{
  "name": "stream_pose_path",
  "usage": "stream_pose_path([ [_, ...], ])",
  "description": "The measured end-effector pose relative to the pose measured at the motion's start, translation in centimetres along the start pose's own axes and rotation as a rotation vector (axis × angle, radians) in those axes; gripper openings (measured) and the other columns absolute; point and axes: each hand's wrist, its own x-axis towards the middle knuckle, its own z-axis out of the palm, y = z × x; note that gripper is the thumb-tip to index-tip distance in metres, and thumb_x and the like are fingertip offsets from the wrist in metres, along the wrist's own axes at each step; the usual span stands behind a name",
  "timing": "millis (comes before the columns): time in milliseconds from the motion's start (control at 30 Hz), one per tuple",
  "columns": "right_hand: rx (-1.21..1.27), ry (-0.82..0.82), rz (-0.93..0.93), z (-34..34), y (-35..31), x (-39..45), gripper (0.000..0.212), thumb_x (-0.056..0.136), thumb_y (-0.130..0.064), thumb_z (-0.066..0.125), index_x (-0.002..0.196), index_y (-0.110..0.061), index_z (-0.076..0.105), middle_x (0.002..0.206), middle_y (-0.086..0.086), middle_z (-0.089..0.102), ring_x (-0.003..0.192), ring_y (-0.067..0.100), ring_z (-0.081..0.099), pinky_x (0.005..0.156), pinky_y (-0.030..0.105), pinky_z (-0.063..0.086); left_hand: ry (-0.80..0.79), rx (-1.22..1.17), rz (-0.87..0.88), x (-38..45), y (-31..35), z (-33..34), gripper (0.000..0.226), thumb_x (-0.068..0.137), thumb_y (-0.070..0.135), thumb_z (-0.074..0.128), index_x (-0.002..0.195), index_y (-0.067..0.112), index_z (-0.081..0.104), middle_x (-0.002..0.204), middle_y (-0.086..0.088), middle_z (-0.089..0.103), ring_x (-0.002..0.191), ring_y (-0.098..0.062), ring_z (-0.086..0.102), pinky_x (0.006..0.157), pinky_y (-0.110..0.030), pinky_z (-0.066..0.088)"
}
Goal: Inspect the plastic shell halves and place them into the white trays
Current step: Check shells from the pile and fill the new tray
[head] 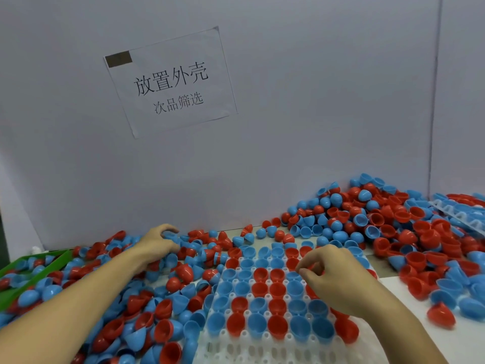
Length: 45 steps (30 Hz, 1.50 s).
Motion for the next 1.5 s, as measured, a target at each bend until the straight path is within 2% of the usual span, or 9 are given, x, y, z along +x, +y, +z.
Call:
stream_pose_path([
  [133, -0.007, -0.001, -0.006, 0.0, 0.0, -0.1, 0.019, 0.099, -0.023, 0.058, 0.11, -0.027, 0.072, 0.091, -0.016, 0.064, 0.077, 0.004, 0.065, 0.058, 0.012, 0.051, -0.111, 0.214, 0.03, 1.6, 1.4, 0.0, 0.072, 0.086, 0.045, 0.075, 0.148, 0.027, 0.043, 0.156, -0.01, 0.04, 0.135, -0.029, 0.045, 0.104, -0.038, 0.04],
  [300, -0.005, -0.003, -0.007, 0.2, -0.1, 0.0, 0.019, 0.099, -0.024, 0.058, 0.111, -0.027, 0.072, 0.094, -0.014, 0.065, 0.077, 0.004, 0.064, 0.063, 0.015, 0.055, -0.261, 0.371, -0.085, 4.0, 2.4, 4.4, 0.105, 0.084, 0.073, 0.059, 0.162, 0.022, 0.011, 0.169, -0.01, 0.012, 0.152, -0.035, 0.022, 0.122, -0.051, 0.022],
  [433, -0.008, 0.005, -0.01, 0.3, 0.0, 0.0, 0.019, 0.099, -0.025, 0.058, 0.111, -0.027, 0.072, 0.093, -0.016, 0.063, 0.079, 0.002, 0.063, 0.071, 0.017, 0.056, -0.153, 0.488, -0.15, 6.2, 1.9, 7.4, 0.087, 0.09, 0.058, 0.058, 0.159, 0.021, 0.02, 0.163, -0.017, 0.028, 0.145, -0.039, 0.033, 0.118, -0.053, 0.032],
  [667, -0.01, 0.023, -0.02, 0.4, 0.5, 0.1, 0.019, 0.099, -0.025, 0.058, 0.11, -0.026, 0.073, 0.096, -0.015, 0.066, 0.081, 0.001, 0.063, 0.076, 0.018, 0.056, -0.003, 0.602, -0.138, 6.9, 1.5, 8.1, 0.089, 0.067, 0.077, 0.056, 0.147, 0.043, 0.038, 0.157, -0.012, 0.037, 0.14, -0.042, 0.036, 0.11, -0.059, 0.036],
  [867, -0.004, 0.017, -0.009, 0.4, 0.7, 0.0, 0.018, 0.098, -0.025, 0.059, 0.11, -0.027, 0.073, 0.094, -0.017, 0.064, 0.078, 0.003, 0.065, 0.07, 0.018, 0.058, 0.024, 0.618, 0.016, 6.2, 1.0, 6.7, 0.057, 0.081, 0.046, 0.072, 0.134, 0.034, 0.052, 0.142, -0.013, 0.049, 0.122, -0.035, 0.055, 0.099, -0.047, 0.051],
  [1067, 0.006, -0.001, 0.002, 0.3, 0.5, 0.1, 0.018, 0.099, -0.025, 0.058, 0.111, -0.027, 0.072, 0.101, -0.012, 0.069, 0.074, 0.005, 0.066, 0.063, 0.016, 0.056, 0.148, 0.367, 0.033, 5.8, -0.2, 4.4, 0.047, 0.089, 0.032, 0.073, 0.131, 0.017, 0.058, 0.133, -0.015, 0.061, 0.116, -0.033, 0.058, 0.093, -0.039, 0.047],
  [1133, 0.013, -0.005, 0.001, 0.3, 0.4, 0.0, 0.018, 0.099, -0.025, 0.058, 0.11, -0.027, 0.072, 0.094, -0.015, 0.065, 0.072, 0.004, 0.065, 0.058, 0.013, 0.052, 0.235, 0.224, 0.016, 5.9, -0.7, 3.6, 0.016, 0.088, 0.025, 0.07, 0.096, 0.015, 0.06, 0.105, -0.014, 0.067, 0.089, -0.029, 0.058, 0.076, -0.036, 0.044],
  [1200, 0.013, -0.004, -0.002, 0.2, 0.4, 0.1, 0.018, 0.099, -0.024, 0.058, 0.11, -0.027, 0.072, 0.094, -0.016, 0.064, 0.072, 0.002, 0.064, 0.056, 0.012, 0.049, 0.318, 0.045, -0.022, 6.2, -1.1, 2.9, 0.02, 0.087, 0.019, 0.067, 0.078, 0.014, 0.05, 0.082, -0.012, 0.061, 0.072, -0.027, 0.05, 0.066, -0.036, 0.041],
  [1500, -0.002, 0.034, -0.019, 0.4, 0.2, 0.1, 0.017, 0.098, -0.025, 0.06, 0.106, -0.029, 0.074, 0.089, -0.018, 0.066, 0.072, 0.004, 0.066, 0.056, 0.011, 0.05, 0.296, -0.986, -0.303, 2.6, 1.2, 0.3, 0.015, 0.096, 0.027, 0.06, 0.097, 0.013, 0.056, 0.098, -0.005, 0.061, 0.085, -0.021, 0.061, 0.073, -0.037, 0.052],
])
